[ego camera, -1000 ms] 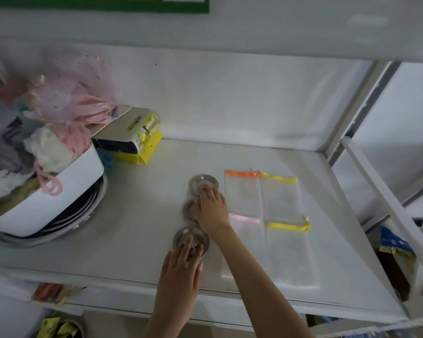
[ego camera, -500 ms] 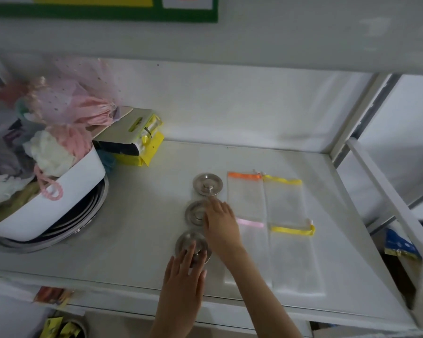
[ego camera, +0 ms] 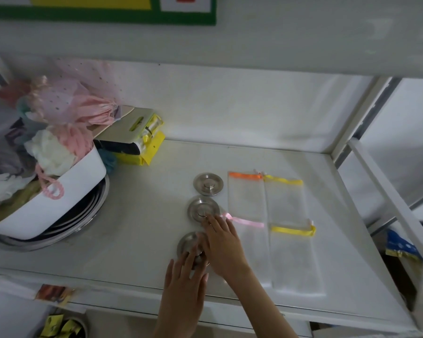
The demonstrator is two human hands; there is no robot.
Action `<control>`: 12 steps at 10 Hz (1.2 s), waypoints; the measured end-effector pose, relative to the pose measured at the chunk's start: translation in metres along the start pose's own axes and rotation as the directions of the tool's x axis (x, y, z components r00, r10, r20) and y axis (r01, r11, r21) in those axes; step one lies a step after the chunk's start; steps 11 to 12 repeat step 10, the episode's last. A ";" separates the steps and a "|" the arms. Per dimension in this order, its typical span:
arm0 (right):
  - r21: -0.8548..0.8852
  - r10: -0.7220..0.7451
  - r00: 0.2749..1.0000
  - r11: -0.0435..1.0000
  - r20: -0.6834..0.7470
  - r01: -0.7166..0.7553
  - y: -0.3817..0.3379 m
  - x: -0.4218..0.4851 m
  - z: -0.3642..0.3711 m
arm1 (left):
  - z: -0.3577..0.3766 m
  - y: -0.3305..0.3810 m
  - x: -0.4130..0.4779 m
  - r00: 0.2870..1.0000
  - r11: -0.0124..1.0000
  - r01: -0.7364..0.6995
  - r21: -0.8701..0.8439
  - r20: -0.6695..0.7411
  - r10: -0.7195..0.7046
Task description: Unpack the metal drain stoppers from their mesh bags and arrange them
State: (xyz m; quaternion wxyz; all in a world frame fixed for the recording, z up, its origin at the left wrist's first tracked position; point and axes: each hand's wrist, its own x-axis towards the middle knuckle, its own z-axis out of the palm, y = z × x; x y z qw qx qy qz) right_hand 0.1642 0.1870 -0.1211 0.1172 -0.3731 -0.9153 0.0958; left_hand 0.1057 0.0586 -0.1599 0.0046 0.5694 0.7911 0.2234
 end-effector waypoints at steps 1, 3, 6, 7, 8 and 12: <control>0.101 -0.021 1.000 0.995 -0.016 0.023 -0.001 -0.004 -0.004 | -0.001 0.001 -0.001 0.999 1.000 0.015 0.009 0.029 -0.015; 0.184 0.046 0.985 0.983 -0.168 -0.015 0.005 -0.028 -0.017 | -0.005 0.003 0.002 0.982 0.997 0.073 0.024 0.174 -0.076; 0.252 0.256 0.944 0.947 -0.210 -0.201 0.032 -0.066 -0.033 | -0.006 0.004 0.006 0.957 0.992 0.110 0.070 0.261 -0.124; 0.265 0.291 0.931 0.936 -0.219 -0.230 0.040 -0.081 -0.037 | -0.006 0.006 0.005 0.958 0.992 0.096 0.082 0.261 -0.114; 0.276 0.339 0.914 0.921 -0.224 -0.274 0.046 -0.089 -0.039 | -0.006 0.008 0.003 0.968 0.990 0.079 0.113 0.227 -0.103; 0.188 0.358 0.904 0.929 -0.233 -0.319 0.049 -0.094 -0.047 | -0.021 0.024 0.022 0.995 0.991 -0.079 0.111 0.072 0.072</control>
